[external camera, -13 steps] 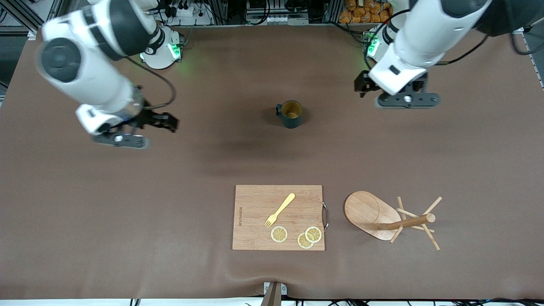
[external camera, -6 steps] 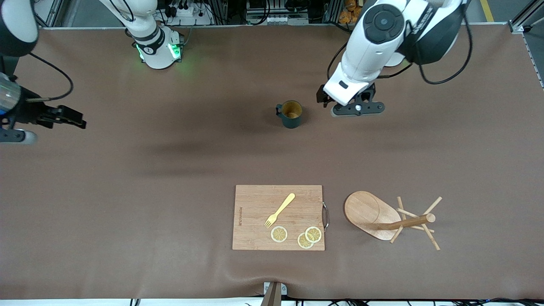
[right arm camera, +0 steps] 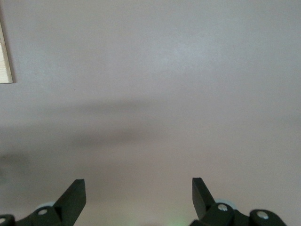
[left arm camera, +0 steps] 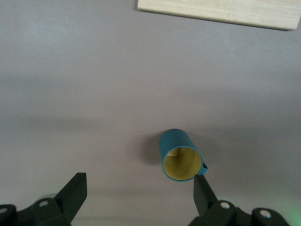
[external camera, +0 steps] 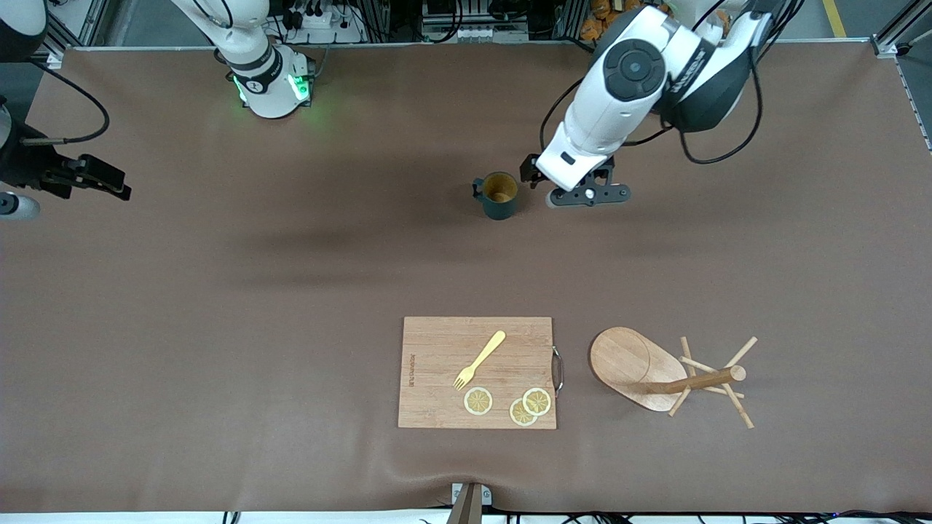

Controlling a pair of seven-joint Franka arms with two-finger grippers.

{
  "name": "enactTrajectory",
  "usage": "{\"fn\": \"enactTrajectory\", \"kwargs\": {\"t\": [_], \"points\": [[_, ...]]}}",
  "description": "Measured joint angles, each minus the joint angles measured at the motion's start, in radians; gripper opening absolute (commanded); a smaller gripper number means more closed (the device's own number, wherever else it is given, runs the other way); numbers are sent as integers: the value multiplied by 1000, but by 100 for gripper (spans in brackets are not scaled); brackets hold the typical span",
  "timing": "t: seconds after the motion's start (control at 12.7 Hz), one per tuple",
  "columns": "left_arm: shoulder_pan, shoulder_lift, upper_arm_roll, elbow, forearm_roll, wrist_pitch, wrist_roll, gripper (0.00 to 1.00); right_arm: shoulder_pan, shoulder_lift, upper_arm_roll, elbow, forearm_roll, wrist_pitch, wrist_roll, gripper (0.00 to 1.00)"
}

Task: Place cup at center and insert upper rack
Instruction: 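Lower the left gripper and grasp the teal mug handle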

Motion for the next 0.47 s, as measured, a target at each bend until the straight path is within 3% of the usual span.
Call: {"fn": "enactTrajectory", "kwargs": {"t": [0.24,0.47], "points": [[-61,26,-5,-76,0,127,-89,100,-1,-7,-15,0,-1,-2,1,100],[-96,41,-6,-112,0,168,-140,97,-15,-12,-23,5,-2,-26,0,100]]}}
